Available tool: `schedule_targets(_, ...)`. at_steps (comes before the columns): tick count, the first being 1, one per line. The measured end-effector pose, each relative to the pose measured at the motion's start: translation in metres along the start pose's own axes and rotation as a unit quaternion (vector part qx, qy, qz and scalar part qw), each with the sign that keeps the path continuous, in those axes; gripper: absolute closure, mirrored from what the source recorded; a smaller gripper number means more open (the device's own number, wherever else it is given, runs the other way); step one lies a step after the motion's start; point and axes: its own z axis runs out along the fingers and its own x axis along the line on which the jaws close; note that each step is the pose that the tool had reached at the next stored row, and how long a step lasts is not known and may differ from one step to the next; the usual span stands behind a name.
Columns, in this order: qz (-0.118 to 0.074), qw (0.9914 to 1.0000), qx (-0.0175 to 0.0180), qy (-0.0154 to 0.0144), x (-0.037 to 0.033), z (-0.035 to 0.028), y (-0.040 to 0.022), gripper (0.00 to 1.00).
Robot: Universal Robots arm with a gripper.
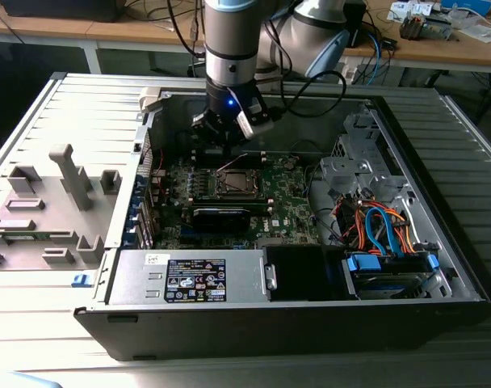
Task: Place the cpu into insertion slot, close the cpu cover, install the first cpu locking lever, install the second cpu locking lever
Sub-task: 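Install the first cpu locking lever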
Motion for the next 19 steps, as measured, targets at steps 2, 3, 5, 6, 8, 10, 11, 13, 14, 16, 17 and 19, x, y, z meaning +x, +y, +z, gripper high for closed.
schedule_targets(2,0.000,1.00000,0.0010,0.0001,-0.0027,0.0012,0.0011,0.89)
schedule_targets(3,0.000,1.00000,0.0012,0.0000,-0.0039,0.0016,0.0012,0.89)
schedule_targets(5,0.000,1.00000,0.0015,0.0000,-0.0058,0.0021,0.0015,0.89)
schedule_targets(6,0.000,1.00000,0.0017,0.0000,-0.0067,0.0024,0.0015,0.89)
schedule_targets(8,0.000,1.00000,0.0019,0.0000,-0.0081,0.0028,0.0017,0.89)
schedule_targets(10,0.000,1.00000,0.0021,0.0000,-0.0096,0.0032,0.0017,0.89)
schedule_targets(11,0.000,1.00000,0.0023,0.0001,-0.0102,0.0034,0.0017,0.89)
schedule_targets(13,0.000,1.00000,0.0024,0.0000,-0.0116,0.0038,0.0017,0.89)
schedule_targets(14,0.000,1.00000,0.0026,0.0001,-0.0122,0.0040,0.0017,0.89)
schedule_targets(16,0.000,1.00000,0.0028,0.0001,-0.0135,0.0045,0.0017,0.89)
schedule_targets(17,0.000,1.00000,0.0028,0.0001,-0.0144,0.0048,0.0018,0.89)
schedule_targets(19,0.000,1.00000,0.0029,0.0001,-0.0158,0.0054,0.0018,0.89)
